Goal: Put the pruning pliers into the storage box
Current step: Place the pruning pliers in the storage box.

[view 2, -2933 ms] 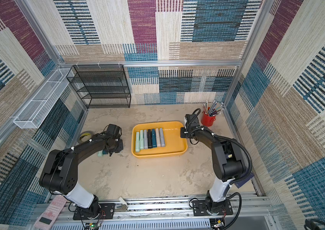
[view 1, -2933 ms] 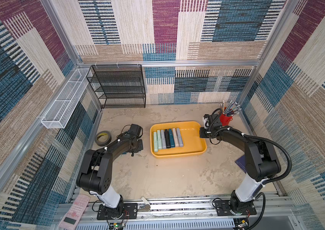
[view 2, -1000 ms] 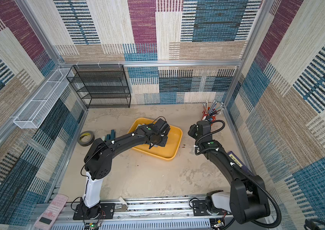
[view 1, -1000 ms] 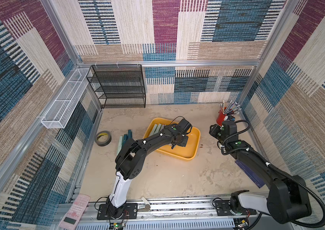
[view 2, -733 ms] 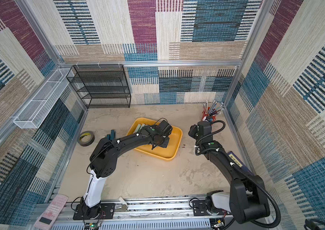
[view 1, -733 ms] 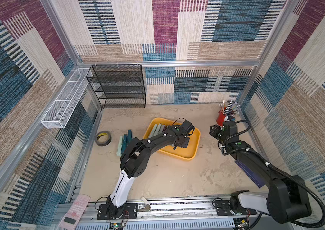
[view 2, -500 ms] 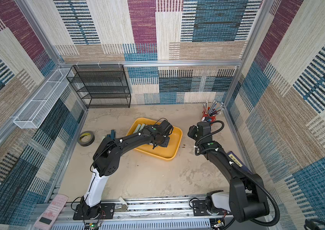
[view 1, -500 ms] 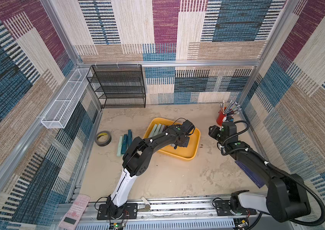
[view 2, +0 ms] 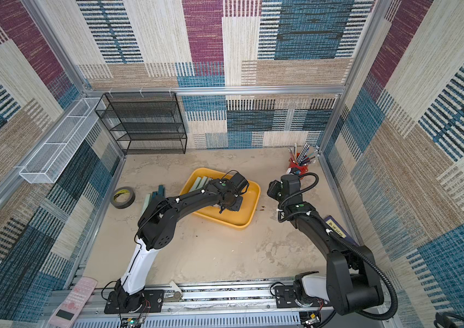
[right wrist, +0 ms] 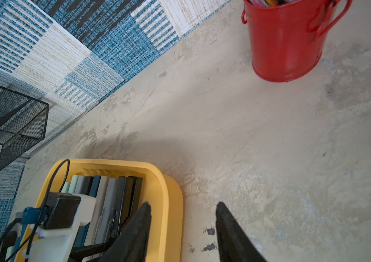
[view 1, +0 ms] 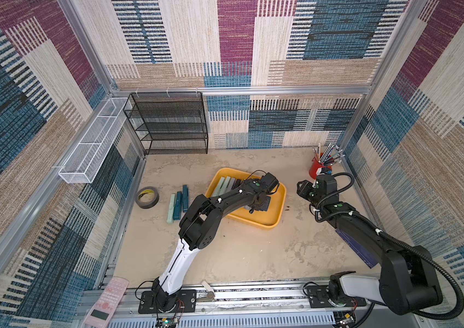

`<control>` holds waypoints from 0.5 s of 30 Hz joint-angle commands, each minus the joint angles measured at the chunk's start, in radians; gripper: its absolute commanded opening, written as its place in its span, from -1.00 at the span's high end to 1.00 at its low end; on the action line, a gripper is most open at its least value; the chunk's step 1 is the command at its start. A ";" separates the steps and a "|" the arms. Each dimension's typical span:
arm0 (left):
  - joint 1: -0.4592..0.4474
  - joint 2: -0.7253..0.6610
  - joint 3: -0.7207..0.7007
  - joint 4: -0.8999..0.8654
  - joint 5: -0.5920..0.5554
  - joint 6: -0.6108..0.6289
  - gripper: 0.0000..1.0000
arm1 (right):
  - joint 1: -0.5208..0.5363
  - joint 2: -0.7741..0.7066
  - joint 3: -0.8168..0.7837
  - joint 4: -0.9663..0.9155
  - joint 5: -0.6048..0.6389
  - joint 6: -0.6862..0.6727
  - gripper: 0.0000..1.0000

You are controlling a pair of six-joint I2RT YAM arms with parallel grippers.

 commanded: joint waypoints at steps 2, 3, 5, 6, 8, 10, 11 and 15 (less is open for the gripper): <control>0.001 0.011 0.019 -0.008 -0.016 -0.011 0.44 | 0.001 0.001 -0.003 0.033 -0.006 -0.003 0.03; 0.002 0.012 0.021 -0.008 -0.019 -0.011 0.43 | 0.000 0.000 -0.003 0.033 -0.006 -0.003 0.03; 0.001 0.016 0.025 -0.010 -0.022 -0.007 0.41 | 0.000 0.000 -0.003 0.029 -0.006 -0.005 0.03; 0.003 0.018 0.027 -0.011 -0.024 -0.004 0.40 | 0.000 0.000 -0.004 0.027 -0.007 -0.004 0.03; 0.003 0.021 0.030 -0.010 -0.025 0.000 0.37 | 0.000 -0.002 -0.003 0.023 -0.008 -0.004 0.03; 0.004 0.021 0.029 -0.011 -0.028 0.002 0.33 | 0.001 -0.004 -0.006 0.023 -0.006 -0.005 0.03; 0.004 0.024 0.029 -0.010 -0.028 0.003 0.32 | 0.000 -0.005 -0.006 0.023 -0.006 -0.004 0.03; 0.004 0.024 0.027 -0.010 -0.027 0.004 0.26 | 0.000 -0.009 -0.011 0.020 -0.011 -0.006 0.03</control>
